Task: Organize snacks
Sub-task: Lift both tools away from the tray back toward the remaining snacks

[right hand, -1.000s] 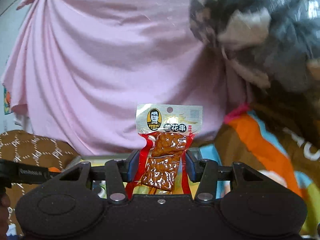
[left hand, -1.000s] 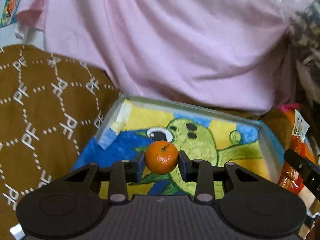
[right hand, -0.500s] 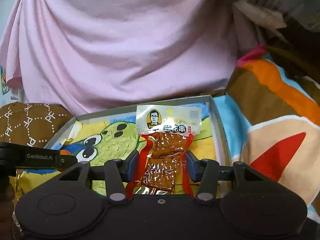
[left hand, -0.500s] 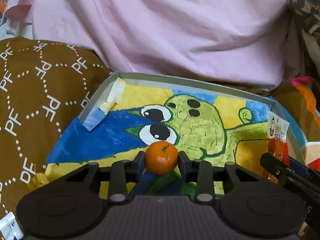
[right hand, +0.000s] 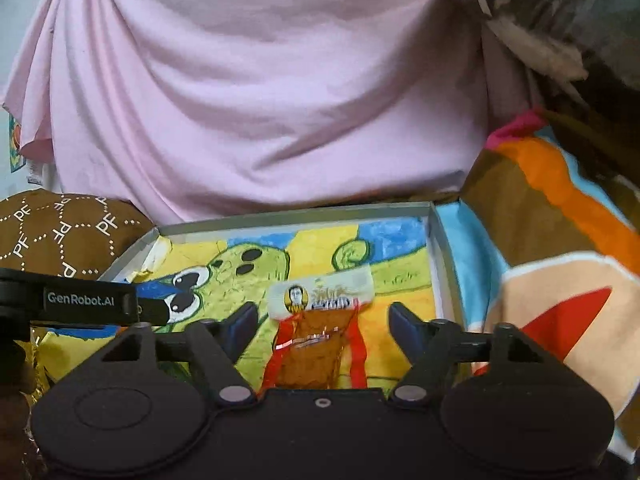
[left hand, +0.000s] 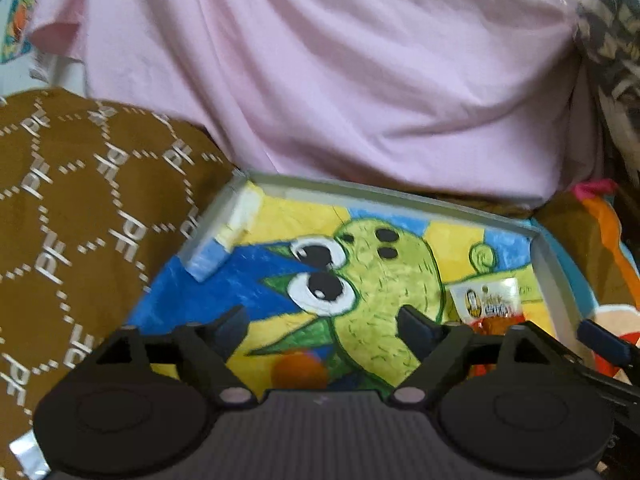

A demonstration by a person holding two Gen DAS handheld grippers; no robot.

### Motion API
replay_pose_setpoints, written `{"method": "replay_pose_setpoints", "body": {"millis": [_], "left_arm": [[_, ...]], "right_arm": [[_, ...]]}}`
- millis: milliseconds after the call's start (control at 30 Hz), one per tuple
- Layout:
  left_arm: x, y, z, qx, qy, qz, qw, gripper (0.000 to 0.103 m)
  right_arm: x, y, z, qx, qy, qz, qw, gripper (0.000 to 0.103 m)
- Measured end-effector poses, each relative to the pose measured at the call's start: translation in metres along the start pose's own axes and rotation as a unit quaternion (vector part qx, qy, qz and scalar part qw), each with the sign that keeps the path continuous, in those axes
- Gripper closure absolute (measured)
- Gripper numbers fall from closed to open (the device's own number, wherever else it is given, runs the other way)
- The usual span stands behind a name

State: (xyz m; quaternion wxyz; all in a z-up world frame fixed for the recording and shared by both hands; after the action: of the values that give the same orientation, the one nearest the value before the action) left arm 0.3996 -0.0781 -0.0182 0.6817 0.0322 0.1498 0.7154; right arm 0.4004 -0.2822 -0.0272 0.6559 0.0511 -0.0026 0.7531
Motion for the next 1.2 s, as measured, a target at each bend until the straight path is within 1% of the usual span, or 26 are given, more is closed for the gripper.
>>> {"method": "replay_pose_setpoints", "body": {"millis": [33, 167, 233, 433, 533, 667, 767, 900, 967, 1067, 1200], "left_arm": [[0.002, 0.006, 0.004, -0.007, 0.001, 0.005, 1.0, 0.01], [0.011, 0.037, 0.023, -0.049, -0.003, 0.027, 0.9984, 0.0], [0.013, 0.052, 0.031, -0.06, -0.009, 0.029, 0.9977, 0.0], [0.019, 0.102, 0.044, -0.065, -0.021, 0.032, 0.9972, 0.0], [0.024, 0.127, 0.045, -0.069, -0.02, 0.034, 0.9968, 0.0], [0.031, 0.154, 0.042, -0.063, -0.021, 0.036, 0.9971, 0.0], [0.037, 0.175, 0.038, -0.062, -0.024, 0.039, 0.997, 0.0], [0.046, 0.199, 0.026, -0.039, -0.026, 0.034, 0.9983, 0.0], [0.05, 0.21, 0.018, -0.032, -0.035, 0.035, 0.9982, 0.0], [0.057, 0.23, 0.008, -0.029, -0.051, 0.04, 0.9975, 0.0], [0.066, 0.251, -0.005, -0.021, -0.071, 0.041, 0.9964, 0.0]], "right_arm": [[0.001, 0.003, 0.004, -0.004, 0.002, -0.002, 1.0, 0.018], [0.006, 0.022, 0.027, -0.026, 0.016, -0.01, 0.999, 0.002], [0.01, 0.036, 0.041, -0.043, 0.026, -0.013, 0.999, 0.001], [0.026, 0.083, 0.075, -0.086, 0.07, -0.024, 0.994, 0.001], [0.034, 0.105, 0.088, -0.092, 0.067, -0.025, 0.993, 0.001], [0.046, 0.137, 0.098, -0.101, 0.06, -0.024, 0.993, 0.001], [0.053, 0.163, 0.1, -0.106, 0.051, -0.025, 0.993, 0.001], [0.06, 0.198, 0.093, -0.104, 0.044, -0.025, 0.993, 0.001], [0.064, 0.21, 0.086, -0.093, 0.046, -0.023, 0.994, 0.001], [0.071, 0.227, 0.074, -0.066, 0.052, -0.016, 0.996, 0.001], [0.076, 0.25, 0.058, -0.048, 0.054, -0.017, 0.997, 0.001]]}}
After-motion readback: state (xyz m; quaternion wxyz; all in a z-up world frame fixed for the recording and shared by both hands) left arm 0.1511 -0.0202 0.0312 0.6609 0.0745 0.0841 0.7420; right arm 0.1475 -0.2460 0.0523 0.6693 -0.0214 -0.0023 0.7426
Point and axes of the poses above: each gripper's, at about its wrist camera, not at the fingertips, and y roughly against the way its jaws point, x to its left, z to its top, the point moved 5 cm from there along -y, roughly the way its jaws point, and after that the axes turned 15 degrees about -x, right-handed, at the moved point
